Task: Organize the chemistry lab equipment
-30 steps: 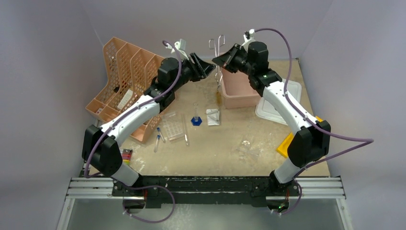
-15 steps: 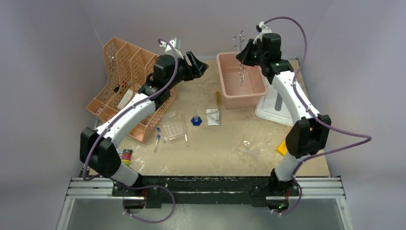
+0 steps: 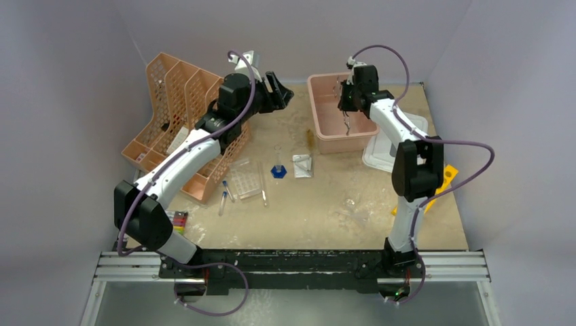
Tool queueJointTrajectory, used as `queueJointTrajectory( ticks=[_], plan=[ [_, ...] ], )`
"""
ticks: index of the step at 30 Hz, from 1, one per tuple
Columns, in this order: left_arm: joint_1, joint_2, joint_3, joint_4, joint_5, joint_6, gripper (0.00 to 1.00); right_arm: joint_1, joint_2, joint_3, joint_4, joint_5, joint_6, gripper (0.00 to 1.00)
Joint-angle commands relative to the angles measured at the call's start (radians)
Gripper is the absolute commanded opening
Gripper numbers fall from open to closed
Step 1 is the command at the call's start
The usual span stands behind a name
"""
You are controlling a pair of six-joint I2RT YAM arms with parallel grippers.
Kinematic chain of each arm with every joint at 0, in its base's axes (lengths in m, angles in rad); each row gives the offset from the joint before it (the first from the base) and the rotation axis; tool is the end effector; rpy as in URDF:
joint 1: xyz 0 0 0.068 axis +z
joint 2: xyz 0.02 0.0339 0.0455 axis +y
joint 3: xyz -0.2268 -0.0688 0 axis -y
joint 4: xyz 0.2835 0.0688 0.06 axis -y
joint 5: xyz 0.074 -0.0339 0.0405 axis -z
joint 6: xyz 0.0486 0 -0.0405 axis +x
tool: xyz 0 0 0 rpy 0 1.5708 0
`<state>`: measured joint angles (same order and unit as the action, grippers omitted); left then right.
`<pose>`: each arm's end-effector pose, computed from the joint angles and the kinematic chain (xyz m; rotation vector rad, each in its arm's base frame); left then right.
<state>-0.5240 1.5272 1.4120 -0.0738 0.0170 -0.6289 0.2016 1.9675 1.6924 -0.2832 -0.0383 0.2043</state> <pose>0.3624 -0.2104 0.3441 -0.0835 1.8374 -0.8420 0.4902 0.1021 0.2385 -0.0198 2.1414 0.2795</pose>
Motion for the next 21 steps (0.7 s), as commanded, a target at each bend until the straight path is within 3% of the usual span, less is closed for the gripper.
queueJointTrajectory(
  ticks=[1, 15, 21],
  plan=[
    [0.002, 0.024, 0.066, 0.012, -0.014, 0.044, 0.64, -0.005, 0.012, -0.013, 0.135, 0.055, -0.058, 0.0],
    [0.017, 0.104, 0.142, -0.063, -0.014, 0.051, 0.64, -0.008, 0.188, 0.041, 0.29, -0.002, 0.016, 0.0],
    [0.028, 0.108, 0.162, -0.098, -0.014, 0.049, 0.64, -0.007, 0.192, -0.023, 0.345, -0.025, 0.06, 0.04]
  ],
)
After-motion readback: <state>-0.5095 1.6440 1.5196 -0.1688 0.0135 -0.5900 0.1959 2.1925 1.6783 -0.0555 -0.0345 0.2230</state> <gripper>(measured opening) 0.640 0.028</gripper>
